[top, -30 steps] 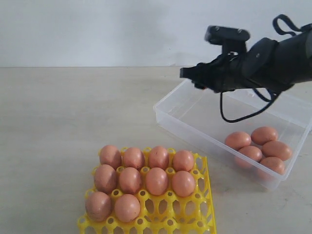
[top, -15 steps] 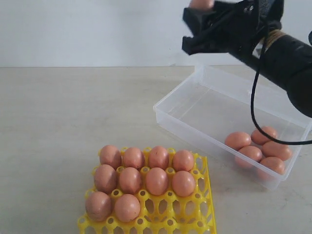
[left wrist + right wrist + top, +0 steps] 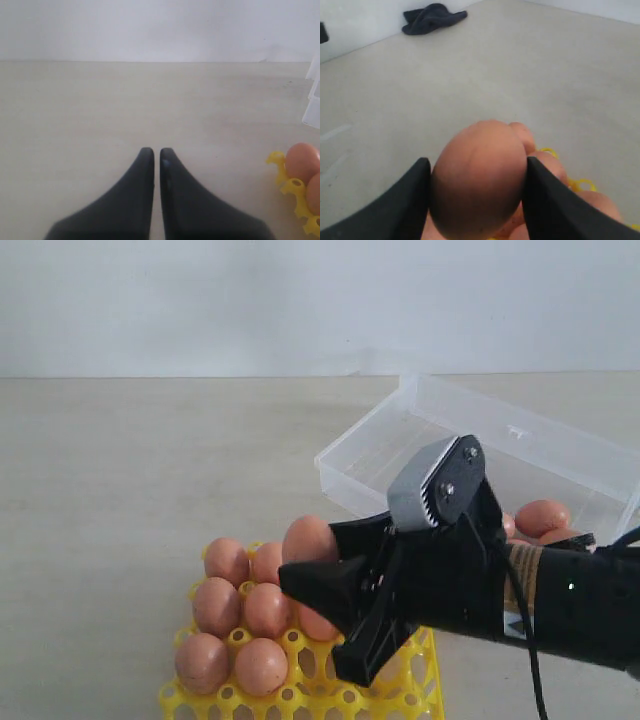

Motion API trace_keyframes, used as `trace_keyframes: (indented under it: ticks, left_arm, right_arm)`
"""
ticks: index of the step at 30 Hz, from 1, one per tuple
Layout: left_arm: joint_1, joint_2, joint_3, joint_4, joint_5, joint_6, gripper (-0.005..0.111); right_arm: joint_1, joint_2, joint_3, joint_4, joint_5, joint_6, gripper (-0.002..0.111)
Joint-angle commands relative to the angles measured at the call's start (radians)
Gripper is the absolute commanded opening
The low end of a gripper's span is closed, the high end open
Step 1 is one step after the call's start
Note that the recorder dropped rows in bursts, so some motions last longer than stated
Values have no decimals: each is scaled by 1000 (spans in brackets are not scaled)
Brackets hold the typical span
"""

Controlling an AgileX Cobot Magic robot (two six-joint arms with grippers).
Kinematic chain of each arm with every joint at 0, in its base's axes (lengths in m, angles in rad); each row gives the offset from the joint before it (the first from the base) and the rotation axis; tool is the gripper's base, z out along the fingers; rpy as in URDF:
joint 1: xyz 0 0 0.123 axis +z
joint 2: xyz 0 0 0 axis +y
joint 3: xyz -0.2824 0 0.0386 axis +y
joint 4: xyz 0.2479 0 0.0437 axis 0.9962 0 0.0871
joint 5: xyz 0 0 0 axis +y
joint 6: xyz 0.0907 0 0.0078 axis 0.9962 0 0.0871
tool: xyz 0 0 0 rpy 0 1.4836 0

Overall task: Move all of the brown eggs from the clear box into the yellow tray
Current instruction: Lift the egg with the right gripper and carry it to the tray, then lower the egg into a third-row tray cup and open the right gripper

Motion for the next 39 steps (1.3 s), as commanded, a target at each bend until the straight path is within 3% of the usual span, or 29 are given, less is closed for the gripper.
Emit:
trace_keyframes:
  ticks: [1,5,14,20,28,39]
  left_arm:
    - [-4,-3,-2,-8,-11,-7,4]
    - [-4,-3,-2,-8,-11,-7,4]
    - [-4,-3,-2,-8,-11,-7,4]
    - [-4,-3,-2,-8,-11,-7,4]
    - [-4,-3,-2,-8,-11,-7,4]
    - [-4,-3,-2,-8,-11,-7,4]
  right_arm:
    - [77,-13,5,121,39,-54,0]
    - [86,-6,5,160,126,-72,0]
    - [86,136,5,101,0,-38,0]
    - [138,146,5,101,74,-83,0]
    - [224,146,5,380,109,-260,0]
    - [224,146,5,373,164,-255,0]
